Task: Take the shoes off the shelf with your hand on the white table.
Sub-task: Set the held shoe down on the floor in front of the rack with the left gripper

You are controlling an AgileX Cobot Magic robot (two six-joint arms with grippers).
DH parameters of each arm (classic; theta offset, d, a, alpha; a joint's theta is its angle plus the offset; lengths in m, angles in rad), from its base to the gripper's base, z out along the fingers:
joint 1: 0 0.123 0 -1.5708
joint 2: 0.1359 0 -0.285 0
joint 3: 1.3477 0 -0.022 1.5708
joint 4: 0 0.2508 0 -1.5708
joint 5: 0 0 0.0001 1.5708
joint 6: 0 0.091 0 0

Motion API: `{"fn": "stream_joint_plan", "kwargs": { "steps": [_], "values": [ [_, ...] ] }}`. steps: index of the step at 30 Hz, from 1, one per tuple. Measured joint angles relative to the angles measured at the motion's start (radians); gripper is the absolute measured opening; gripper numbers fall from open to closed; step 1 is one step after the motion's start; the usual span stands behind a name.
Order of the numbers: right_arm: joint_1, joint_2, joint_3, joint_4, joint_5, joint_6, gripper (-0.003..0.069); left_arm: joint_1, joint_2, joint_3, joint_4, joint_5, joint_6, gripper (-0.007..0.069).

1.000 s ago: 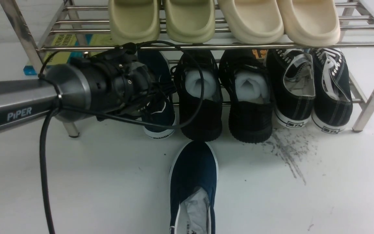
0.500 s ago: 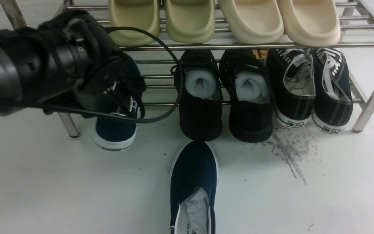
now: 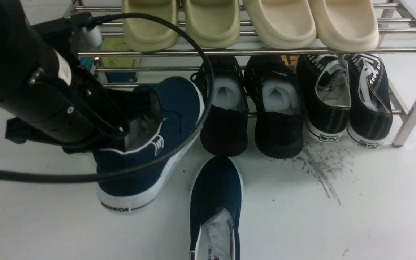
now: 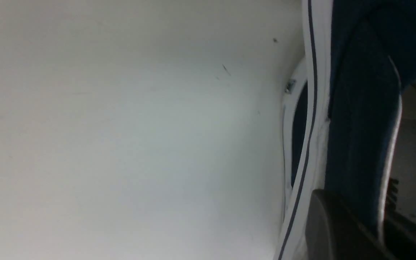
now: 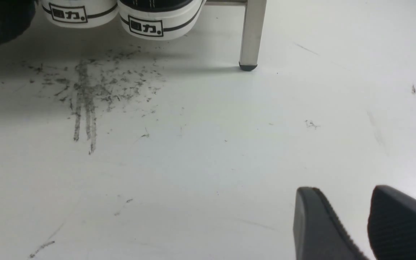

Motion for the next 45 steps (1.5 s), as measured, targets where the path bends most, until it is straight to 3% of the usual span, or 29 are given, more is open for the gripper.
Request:
{"fn": "stream_joint_plan", "kwargs": {
  "steps": [6,10,16,21,27,39,45],
  "values": [
    [0.0,0.0,0.0,0.0,0.0,0.0,0.024,-0.221,0.017,0.088,-0.07,-0.042,0.012,0.0029],
    [0.0,0.0,0.0,0.0,0.0,0.0,0.024,-0.35,0.023,0.096,-0.033,-0.083,-0.13,0.0029],
    [0.0,0.0,0.0,0.0,0.0,0.0,0.024,-0.481,0.066,0.096,0.145,-0.117,-0.369,0.0031],
    [0.0,0.0,0.0,0.0,0.0,0.0,0.024,-0.553,0.112,0.096,0.232,-0.131,-0.525,0.0032],
    [0.0,0.0,0.0,0.0,0.0,0.0,0.024,-0.625,0.209,0.096,0.232,-0.239,-0.649,0.0034],
    [0.0,0.0,0.0,0.0,0.0,0.0,0.024,-0.642,0.377,0.096,0.269,-0.383,-1.003,0.0041],
    [0.0,0.0,0.0,0.0,0.0,0.0,0.024,-0.666,0.442,0.096,0.459,-0.387,-1.194,0.0047]
  ]
}}
